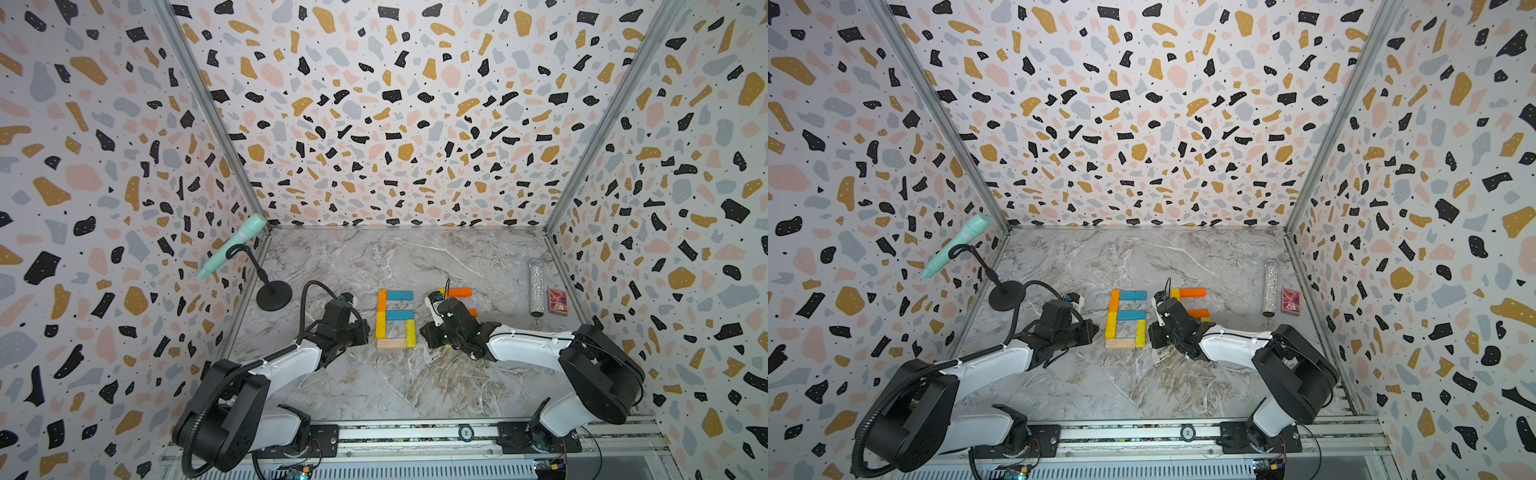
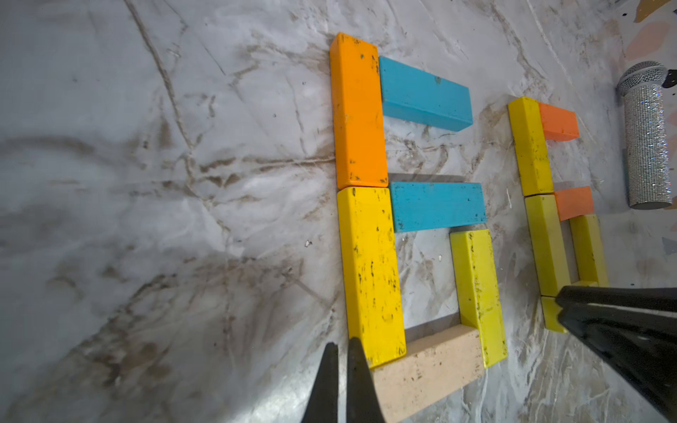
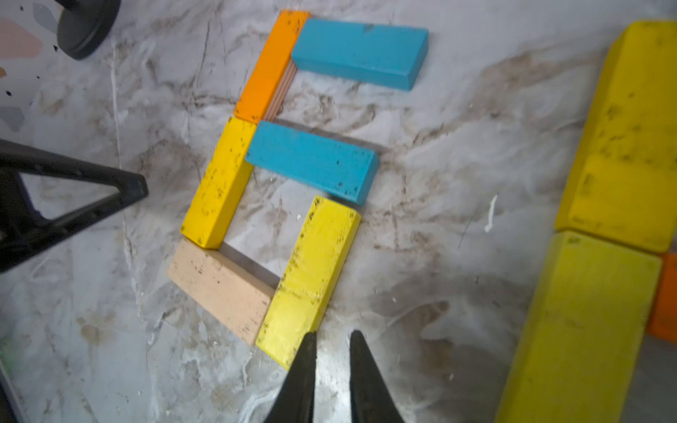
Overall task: Assemble the number 6 with building blocks
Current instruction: Adjust the building block at the center of the board.
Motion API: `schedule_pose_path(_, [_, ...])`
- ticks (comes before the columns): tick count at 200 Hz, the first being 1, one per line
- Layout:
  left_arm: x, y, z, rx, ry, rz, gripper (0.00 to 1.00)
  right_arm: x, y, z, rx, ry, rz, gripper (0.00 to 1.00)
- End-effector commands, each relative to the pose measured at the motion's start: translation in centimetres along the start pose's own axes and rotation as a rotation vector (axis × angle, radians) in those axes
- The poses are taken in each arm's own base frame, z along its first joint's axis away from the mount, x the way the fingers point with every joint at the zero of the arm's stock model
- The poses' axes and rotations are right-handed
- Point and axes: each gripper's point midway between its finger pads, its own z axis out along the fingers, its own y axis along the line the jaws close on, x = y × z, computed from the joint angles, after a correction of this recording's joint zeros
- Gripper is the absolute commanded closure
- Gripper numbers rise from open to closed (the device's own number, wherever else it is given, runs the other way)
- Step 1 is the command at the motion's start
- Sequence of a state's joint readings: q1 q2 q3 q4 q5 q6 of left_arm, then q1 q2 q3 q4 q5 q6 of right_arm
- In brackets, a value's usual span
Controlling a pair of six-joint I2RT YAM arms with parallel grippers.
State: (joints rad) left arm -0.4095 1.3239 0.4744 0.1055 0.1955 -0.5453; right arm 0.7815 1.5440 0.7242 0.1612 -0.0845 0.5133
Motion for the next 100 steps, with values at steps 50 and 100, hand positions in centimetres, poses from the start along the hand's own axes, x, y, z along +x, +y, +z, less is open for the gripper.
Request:
schedule_pose_path(50, [0.4,0.6,1.0,-0.019,0.034,0.055,1.00,-3.0,-0.5,0.4,0.005,-0.031,-0.044,0.81])
schedule_pose_path(100, [1.1,0.2,2.0,0.019,0.075,0.052,1.00,-3.2,-1.0,1.1,0.002,-0.023,-0.038,0.81])
